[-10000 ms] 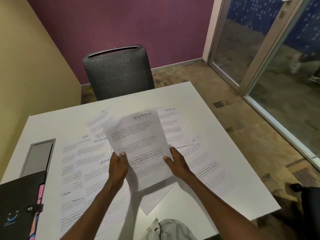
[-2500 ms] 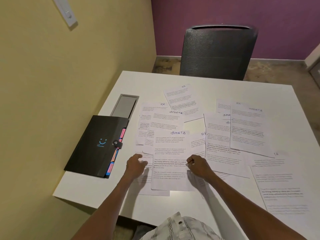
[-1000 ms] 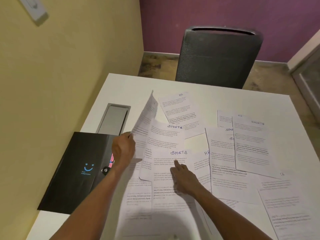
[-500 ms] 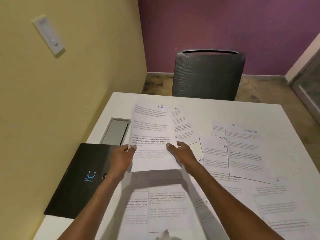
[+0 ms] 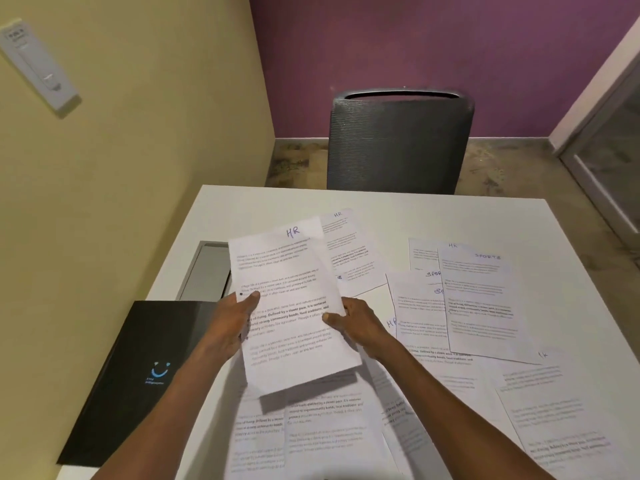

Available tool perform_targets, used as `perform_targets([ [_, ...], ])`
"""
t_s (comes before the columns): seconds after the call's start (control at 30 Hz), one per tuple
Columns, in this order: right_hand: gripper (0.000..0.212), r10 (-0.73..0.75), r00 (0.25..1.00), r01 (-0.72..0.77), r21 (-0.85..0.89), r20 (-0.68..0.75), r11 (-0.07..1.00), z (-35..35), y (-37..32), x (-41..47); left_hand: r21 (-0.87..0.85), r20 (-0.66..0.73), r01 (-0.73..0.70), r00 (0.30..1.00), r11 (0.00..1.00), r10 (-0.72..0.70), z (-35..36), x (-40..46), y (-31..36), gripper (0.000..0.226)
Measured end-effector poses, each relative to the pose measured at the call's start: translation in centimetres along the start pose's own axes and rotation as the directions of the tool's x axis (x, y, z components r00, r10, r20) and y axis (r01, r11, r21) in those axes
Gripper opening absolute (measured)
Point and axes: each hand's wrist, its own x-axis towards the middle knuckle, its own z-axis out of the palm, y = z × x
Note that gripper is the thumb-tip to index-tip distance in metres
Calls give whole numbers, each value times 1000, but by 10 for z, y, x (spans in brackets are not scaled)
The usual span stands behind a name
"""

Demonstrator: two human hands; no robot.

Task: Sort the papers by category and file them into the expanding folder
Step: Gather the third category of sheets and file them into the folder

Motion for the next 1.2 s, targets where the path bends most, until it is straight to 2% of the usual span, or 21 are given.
perform_targets([
  [0.07,26,34,999,-35,-30,-38,999,-4,2,13,3,-40,11,999,1000,-11,2,11,-2,22],
  [0.13,22,113,982,-110,27,-151,994,-10,5,34,-8,-58,20,998,1000,-21,3,23,-4,23],
  [0.2,24,182,934,-167,74,-306,983,-21,8,56,-13,-70,24,997,1000,-24,1,35,-5,24],
  [0.27,26,141,881,-177,-38,-451,983,-36,11,77,-24,-78,30,996,999,-31,-1,48,-5,21],
  [0.33,28,38,854,-156,-185,-519,970,-51,10,97,-18,-88,30,996,999,-32,-1,59,-3,19],
  [0.47,44,-76,834,-195,-421,-546,886,-78,13,146,-4,-90,23,996,1000,-23,-3,80,3,17],
  [0.67,74,3,821,-363,-519,-571,774,-98,8,196,-28,-95,20,995,999,-23,-5,108,-2,23],
  [0.77,71,42,789,-452,-532,-613,716,-101,7,208,-61,-118,21,993,998,-28,-7,111,-5,24],
  [0.83,63,73,783,-473,-515,-618,715,-103,7,213,-69,-129,17,991,997,-26,-9,112,-8,25],
  [0.9,40,61,780,-443,-479,-623,758,-104,9,218,-64,-142,9,990,998,-18,-12,111,-9,28],
  [1.0,13,-8,780,-255,-328,-626,910,-103,6,212,-32,-162,-11,987,999,6,-15,107,-6,25],
  [1.1,4,-102,764,-72,-242,-637,968,-100,-11,192,-4,-185,-52,981,999,50,-16,96,1,18],
  [1.2,9,-211,746,56,-256,-632,965,-104,-33,174,-5,-199,-83,977,997,80,-17,84,7,18],
])
